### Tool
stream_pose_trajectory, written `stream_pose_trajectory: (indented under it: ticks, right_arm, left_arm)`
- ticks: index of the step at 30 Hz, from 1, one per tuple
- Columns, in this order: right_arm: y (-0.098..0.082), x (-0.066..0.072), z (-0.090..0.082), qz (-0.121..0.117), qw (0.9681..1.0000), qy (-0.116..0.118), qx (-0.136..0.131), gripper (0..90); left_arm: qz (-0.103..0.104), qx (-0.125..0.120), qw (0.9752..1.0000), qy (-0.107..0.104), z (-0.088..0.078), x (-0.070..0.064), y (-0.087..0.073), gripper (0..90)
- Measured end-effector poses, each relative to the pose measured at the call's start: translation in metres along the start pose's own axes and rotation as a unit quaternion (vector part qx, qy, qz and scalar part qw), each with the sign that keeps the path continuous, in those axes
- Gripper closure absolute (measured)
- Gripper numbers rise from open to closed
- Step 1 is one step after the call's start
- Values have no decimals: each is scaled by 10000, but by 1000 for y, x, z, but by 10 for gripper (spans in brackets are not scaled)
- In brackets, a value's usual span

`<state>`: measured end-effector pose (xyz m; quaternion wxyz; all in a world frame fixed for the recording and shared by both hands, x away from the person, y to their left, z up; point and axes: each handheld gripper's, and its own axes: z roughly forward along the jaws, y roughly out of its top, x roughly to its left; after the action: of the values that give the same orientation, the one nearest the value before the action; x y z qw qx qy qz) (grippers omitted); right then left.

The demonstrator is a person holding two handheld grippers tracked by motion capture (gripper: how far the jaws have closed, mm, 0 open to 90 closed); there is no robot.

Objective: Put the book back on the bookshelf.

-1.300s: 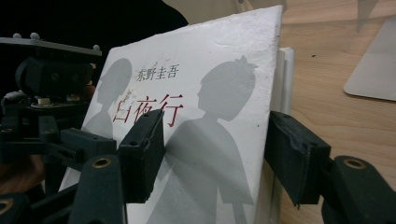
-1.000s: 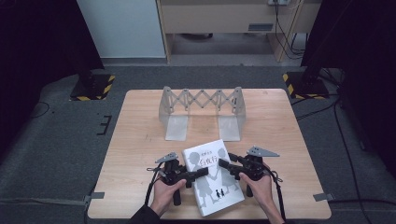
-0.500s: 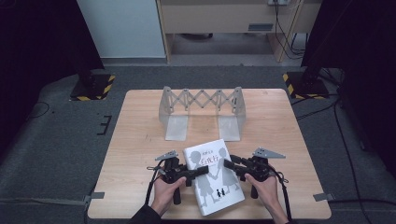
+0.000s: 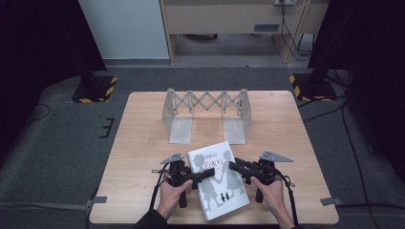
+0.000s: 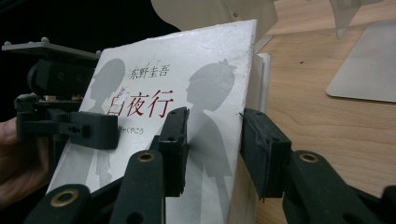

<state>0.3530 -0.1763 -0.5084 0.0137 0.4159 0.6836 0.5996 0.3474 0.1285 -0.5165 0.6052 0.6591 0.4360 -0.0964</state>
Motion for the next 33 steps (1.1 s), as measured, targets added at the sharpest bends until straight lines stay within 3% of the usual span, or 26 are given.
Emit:
stream_pose_trajectory:
  ticks: [3, 9, 13, 17, 25, 28, 31, 33]
  right_arm:
    - [1, 0, -2, -68, 9999, -69, 28, 557]
    - [5, -16, -19, -218, 9975, -673, 48, 405]
    - [3, -30, -30, -386, 9904, -1301, 265, 330]
    - [-2, -41, -32, -530, 9793, -1865, 583, 267]
    - [-1, -50, -38, -718, 9699, -2226, 679, 235]
    - [-1, -54, -43, -698, 9668, -2359, 686, 223]
    - [-1, -60, -47, -673, 9618, -2551, 725, 218]
    - [-2, -63, -48, -661, 9605, -2586, 781, 218]
  left_arm:
    - [30, -4, 10000, 9, 1, -3, 2, 398]
    - [-246, -26, 9997, -59, -2, -3, 5, 435]
    - [-340, -105, 9992, -155, -8, -4, 10, 470]
    - [-327, -142, 9991, -216, -12, -9, 16, 499]
    - [-118, -213, 9995, -203, -15, -20, 29, 522]
    - [-48, -231, 9996, -146, -16, -22, 33, 526]
    - [-2, -245, 9996, -135, -17, -24, 38, 529]
    - [36, -249, 9996, -114, -17, -27, 40, 530]
